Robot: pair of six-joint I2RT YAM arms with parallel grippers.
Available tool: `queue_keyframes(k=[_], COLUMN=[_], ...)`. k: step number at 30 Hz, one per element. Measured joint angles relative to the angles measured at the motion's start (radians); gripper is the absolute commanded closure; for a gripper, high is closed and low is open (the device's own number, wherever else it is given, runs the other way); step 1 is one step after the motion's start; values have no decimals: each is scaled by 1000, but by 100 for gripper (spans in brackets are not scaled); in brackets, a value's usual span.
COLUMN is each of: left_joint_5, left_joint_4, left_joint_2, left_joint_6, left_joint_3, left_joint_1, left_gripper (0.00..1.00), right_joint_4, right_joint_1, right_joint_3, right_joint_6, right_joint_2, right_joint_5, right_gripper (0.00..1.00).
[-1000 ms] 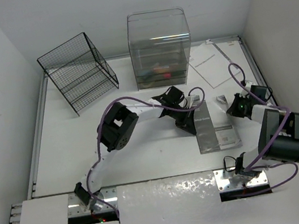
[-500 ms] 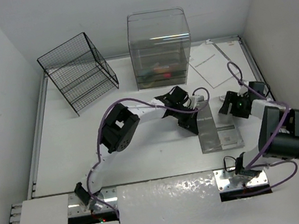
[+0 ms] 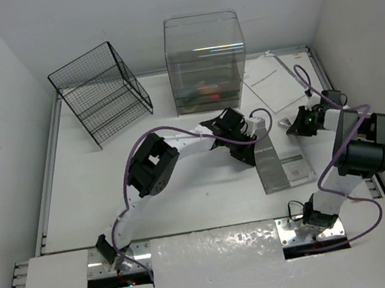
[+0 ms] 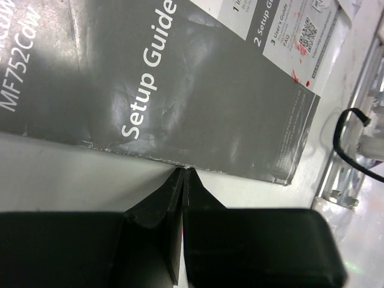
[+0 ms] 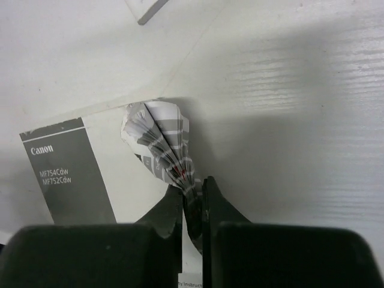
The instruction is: Organize the desk
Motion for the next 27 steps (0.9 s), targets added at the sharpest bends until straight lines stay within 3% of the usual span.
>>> queue_keyframes(k=[3,6,7,10,15,21,23,24,27], left_joint_5=[-21,-35,-39,-59,-92,-130,-131,-128,-112], left_joint_4=[-14,-31,-36,-61,-63,-70,-70,-70,-71], left_joint_2=[-8,-16,-21,-45,-111,-194,-213,-221,-235], left_joint_6=[26,58,72,113,175,259,287,298,325], left_joint_3=[0,0,0,-3,-69,-108,-108,-108,-108], left_joint_1=[0,0,2,7,31,65,71,73,78], left_gripper=[100,83,72,62,53,41,30,18,3], right_joint_4=[32,63,64,68,70,55,41,34,13], right_joint_1=[-1,0,-1,1,13,19,20,20,20], right_joint_3=[-26,-77,-97,-185,-331,-372,-372,-372,-372], right_joint_6=[-4,-13,-16,-18,-4,24,24,24,24], right_joint_2=[-19,-72,-98,-218,-442,-605,-653,-676,-730], right_joint_5=[-16,-15,-13,-2,-27,-79,-92,-100,-124], right_gripper=[100,100,100,100,100,100,100,100,100])
